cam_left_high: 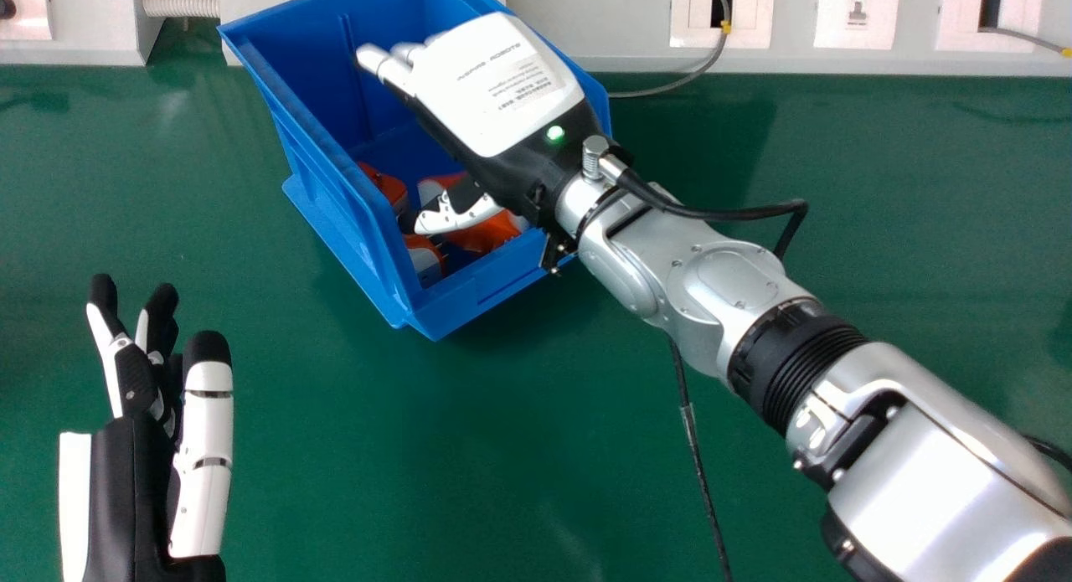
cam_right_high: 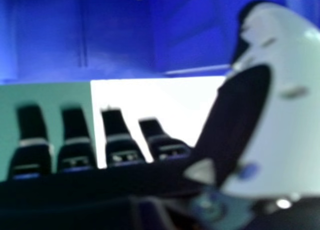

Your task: Pick all objects and put in blue box

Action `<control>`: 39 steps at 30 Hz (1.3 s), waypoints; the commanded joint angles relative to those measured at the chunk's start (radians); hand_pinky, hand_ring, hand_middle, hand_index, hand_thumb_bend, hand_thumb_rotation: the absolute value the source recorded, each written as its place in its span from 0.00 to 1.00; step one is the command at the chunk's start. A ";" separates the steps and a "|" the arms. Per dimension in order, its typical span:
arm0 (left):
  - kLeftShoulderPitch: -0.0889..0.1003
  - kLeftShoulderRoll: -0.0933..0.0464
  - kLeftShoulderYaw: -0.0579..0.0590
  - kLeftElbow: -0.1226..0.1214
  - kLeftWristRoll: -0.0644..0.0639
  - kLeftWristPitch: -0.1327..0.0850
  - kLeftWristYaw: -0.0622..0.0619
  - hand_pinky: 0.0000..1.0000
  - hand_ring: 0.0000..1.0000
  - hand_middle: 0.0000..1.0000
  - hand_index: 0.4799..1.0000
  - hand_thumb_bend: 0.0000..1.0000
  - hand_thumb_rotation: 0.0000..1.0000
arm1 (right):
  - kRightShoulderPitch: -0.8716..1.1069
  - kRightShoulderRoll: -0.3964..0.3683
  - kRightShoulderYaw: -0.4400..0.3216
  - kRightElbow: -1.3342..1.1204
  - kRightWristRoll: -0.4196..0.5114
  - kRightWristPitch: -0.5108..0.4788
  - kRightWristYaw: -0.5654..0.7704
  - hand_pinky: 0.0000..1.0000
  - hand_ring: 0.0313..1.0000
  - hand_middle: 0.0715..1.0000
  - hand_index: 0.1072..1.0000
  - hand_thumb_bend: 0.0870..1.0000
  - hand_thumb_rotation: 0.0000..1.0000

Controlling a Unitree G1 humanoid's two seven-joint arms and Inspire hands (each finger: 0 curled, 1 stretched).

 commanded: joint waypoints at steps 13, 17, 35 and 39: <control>-0.040 0.016 0.009 0.016 0.016 -0.014 0.008 1.00 1.00 0.99 0.98 0.29 0.83 | -0.005 -0.039 -0.012 -0.062 -0.004 0.019 -0.109 0.87 1.00 1.00 1.00 0.41 0.29; -0.055 0.012 0.012 0.026 0.003 -0.011 0.010 1.00 1.00 0.98 0.95 0.29 0.79 | 0.054 -0.103 -0.036 -0.189 0.000 0.002 -0.135 0.91 1.00 1.00 1.00 0.43 0.21; -0.080 0.055 0.035 0.073 0.004 -0.034 -0.010 1.00 1.00 0.98 0.91 0.30 0.82 | 0.950 -0.301 -0.346 -1.159 0.191 -0.052 -0.089 0.98 1.00 1.00 1.00 0.27 0.74; -0.088 0.059 0.039 0.073 -0.003 -0.022 -0.015 1.00 1.00 0.98 0.92 0.30 0.80 | 1.126 -0.312 -0.417 -1.218 0.307 -0.130 -0.066 0.94 1.00 1.00 1.00 0.26 0.65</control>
